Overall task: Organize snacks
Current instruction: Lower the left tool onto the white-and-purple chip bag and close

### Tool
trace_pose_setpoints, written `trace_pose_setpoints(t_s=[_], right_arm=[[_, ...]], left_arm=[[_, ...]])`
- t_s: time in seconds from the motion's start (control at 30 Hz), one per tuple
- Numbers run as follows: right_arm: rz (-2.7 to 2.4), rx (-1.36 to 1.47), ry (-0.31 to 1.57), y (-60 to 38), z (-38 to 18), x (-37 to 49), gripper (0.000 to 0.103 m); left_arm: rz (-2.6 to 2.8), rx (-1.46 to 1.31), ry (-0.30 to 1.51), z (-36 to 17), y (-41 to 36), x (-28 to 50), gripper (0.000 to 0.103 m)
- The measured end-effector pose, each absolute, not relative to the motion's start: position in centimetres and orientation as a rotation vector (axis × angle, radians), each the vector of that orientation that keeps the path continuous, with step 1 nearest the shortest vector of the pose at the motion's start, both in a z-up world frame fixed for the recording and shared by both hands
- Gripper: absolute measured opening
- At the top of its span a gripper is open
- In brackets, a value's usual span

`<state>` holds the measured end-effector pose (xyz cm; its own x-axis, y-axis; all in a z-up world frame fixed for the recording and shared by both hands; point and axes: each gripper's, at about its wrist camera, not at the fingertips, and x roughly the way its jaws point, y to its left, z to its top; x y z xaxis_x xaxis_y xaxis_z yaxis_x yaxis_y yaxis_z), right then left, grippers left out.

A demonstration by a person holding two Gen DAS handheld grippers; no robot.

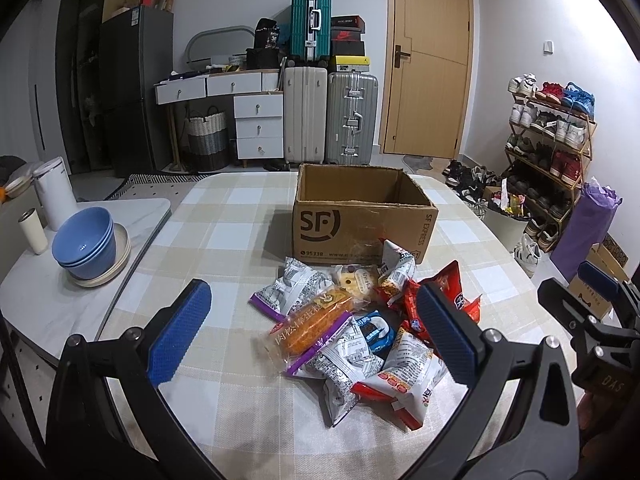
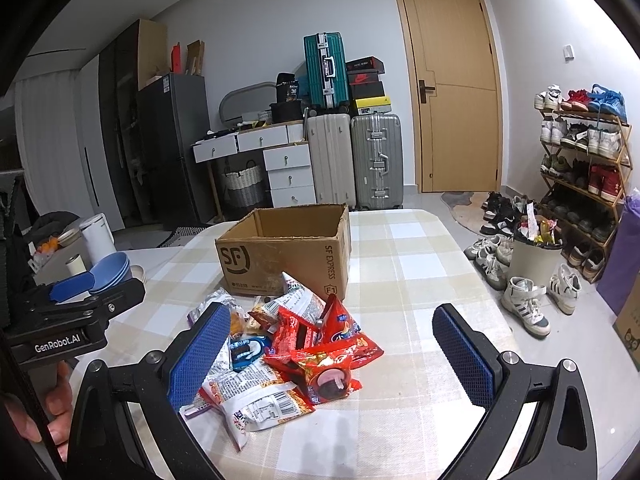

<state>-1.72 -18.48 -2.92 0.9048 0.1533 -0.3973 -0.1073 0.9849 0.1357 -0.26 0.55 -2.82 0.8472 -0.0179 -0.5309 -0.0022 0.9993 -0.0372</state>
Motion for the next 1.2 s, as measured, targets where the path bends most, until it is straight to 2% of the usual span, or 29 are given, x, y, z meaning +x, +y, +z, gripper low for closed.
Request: trace_pose_setpoints(t_s=[0.23, 0.5, 0.87, 0.97, 1.03, 1.2], right_arm=[[0.137, 0.113, 0.423, -18.4, -3.3, -1.5, 0.103], [0.141, 0.134, 0.463, -19.3, -4.9, -0.4, 0.103], [0.153, 0.163, 0.522, -20.3, -7.6, 2.0, 0.103], [0.152, 0.176, 0.541, -20.7, -8.3, 2.5, 0.103], [0.155, 0.182, 0.551, -20.7, -8.7, 2.8, 0.103], [0.166, 0.183, 0.569, -20.4, -9.2, 3.3, 0.103]], left_arm=[[-0.005, -0.048, 0.593, -4.1, 1.2, 0.8, 0.102], [0.005, -0.175, 0.817, -10.4, 4.6, 5.2, 0.102], [-0.047, -0.183, 0.984, -15.8, 1.6, 8.4, 0.102], [-0.048, -0.201, 1.013, -17.0, 1.2, 9.1, 0.097], [-0.096, -0.231, 1.010, -17.3, 1.1, 9.4, 0.085], [-0.167, -0.260, 1.031, -17.9, 1.1, 9.7, 0.067]])
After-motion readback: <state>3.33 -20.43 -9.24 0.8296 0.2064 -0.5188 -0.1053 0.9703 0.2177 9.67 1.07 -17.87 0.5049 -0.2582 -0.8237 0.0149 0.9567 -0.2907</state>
